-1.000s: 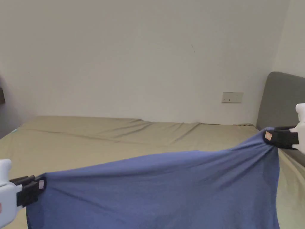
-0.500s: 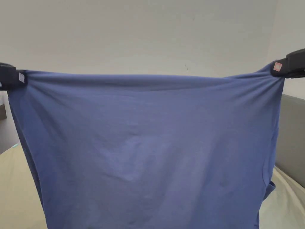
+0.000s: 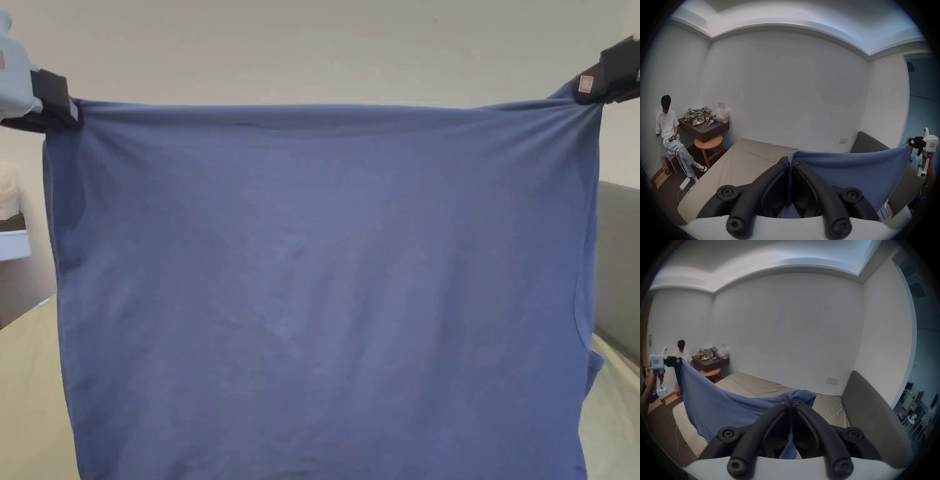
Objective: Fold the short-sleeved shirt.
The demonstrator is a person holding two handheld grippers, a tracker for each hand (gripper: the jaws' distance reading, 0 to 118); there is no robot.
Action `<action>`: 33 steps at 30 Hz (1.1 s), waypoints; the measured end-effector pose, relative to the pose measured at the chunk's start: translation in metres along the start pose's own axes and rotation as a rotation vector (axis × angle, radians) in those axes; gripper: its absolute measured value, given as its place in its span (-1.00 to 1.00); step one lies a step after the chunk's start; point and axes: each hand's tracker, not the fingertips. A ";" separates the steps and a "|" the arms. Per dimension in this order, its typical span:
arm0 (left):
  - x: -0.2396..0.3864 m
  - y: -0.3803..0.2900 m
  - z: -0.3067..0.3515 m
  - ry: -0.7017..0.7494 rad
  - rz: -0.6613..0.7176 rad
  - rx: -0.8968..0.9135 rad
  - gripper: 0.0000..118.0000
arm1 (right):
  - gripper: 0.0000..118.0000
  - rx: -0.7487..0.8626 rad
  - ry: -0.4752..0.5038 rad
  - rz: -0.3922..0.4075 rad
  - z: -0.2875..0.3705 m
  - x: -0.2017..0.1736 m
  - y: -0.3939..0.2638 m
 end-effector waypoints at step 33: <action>-0.044 -0.338 -0.228 -0.035 0.019 -0.369 -0.93 | -0.86 -0.436 0.035 -0.148 -0.277 0.002 -0.343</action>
